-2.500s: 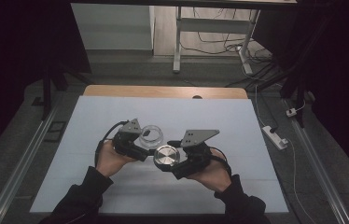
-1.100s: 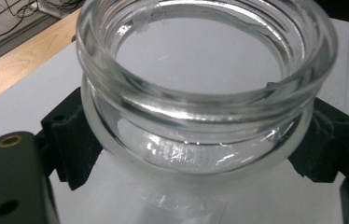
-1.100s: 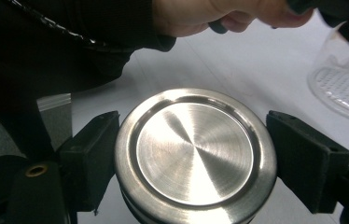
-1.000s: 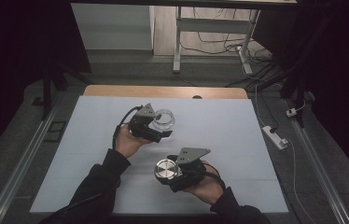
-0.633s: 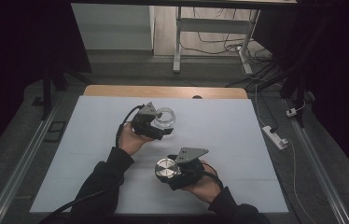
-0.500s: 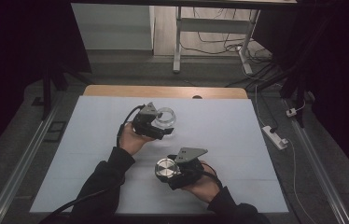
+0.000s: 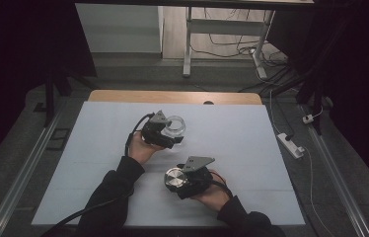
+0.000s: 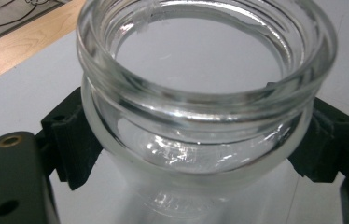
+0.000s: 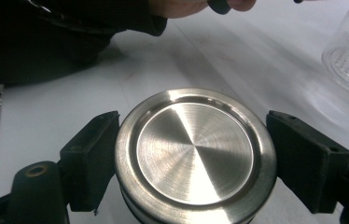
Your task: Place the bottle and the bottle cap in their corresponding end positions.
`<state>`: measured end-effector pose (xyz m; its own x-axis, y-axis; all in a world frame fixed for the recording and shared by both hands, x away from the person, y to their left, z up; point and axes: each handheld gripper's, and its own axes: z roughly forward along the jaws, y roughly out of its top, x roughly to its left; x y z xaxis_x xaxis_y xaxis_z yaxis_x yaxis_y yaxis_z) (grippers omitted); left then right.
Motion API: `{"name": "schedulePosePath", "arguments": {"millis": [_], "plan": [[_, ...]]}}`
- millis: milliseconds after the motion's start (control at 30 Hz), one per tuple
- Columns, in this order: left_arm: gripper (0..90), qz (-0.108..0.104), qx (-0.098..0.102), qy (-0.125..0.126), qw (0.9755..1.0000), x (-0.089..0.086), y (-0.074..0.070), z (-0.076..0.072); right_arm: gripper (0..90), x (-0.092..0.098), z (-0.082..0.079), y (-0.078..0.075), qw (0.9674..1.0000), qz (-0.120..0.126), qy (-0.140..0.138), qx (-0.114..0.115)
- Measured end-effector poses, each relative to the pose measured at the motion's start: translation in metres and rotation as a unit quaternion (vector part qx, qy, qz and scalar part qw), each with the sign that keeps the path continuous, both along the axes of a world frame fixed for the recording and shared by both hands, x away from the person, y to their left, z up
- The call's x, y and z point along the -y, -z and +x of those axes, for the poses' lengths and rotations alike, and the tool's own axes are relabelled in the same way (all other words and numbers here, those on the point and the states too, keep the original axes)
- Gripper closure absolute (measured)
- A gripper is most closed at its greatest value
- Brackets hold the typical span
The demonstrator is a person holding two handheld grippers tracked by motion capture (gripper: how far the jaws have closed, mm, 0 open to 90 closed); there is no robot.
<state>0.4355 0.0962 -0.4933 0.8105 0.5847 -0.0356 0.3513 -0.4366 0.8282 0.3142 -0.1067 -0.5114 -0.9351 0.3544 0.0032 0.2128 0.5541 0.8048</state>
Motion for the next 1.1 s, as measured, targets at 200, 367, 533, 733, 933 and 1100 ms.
{"name": "schedulePosePath", "arguments": {"millis": [200,367,533,733,933,1100], "plan": [[15.9,0.001,0.002,-0.006,1.0,-0.001,0.004,0.002,19.7,-0.002,0.006,0.008,1.0,-0.003,0.004,-0.003],[15.9,0.006,0.003,-0.012,0.9999,0.0,0.007,0.003,19.7,-0.006,0.008,0.014,0.9999,-0.014,0.001,0.001],[15.9,0.011,0.004,-0.018,0.9998,0.0,0.01,0.004,19.7,-0.008,0.01,0.017,0.9998,-0.02,0.001,0.001],[15.9,0.016,0.004,-0.02,0.9997,0.002,0.013,0.004,19.7,-0.008,0.012,0.021,0.9996,-0.027,0.006,0.0],[15.9,0.025,0.002,-0.018,0.9995,0.004,0.018,0.004,19.6,-0.007,0.015,0.024,0.9993,-0.035,0.01,-0.006],[15.8,0.033,-0.001,-0.018,0.9993,0.006,0.022,0.005,19.4,-0.007,0.016,0.026,0.9991,-0.039,0.011,-0.01]]}}
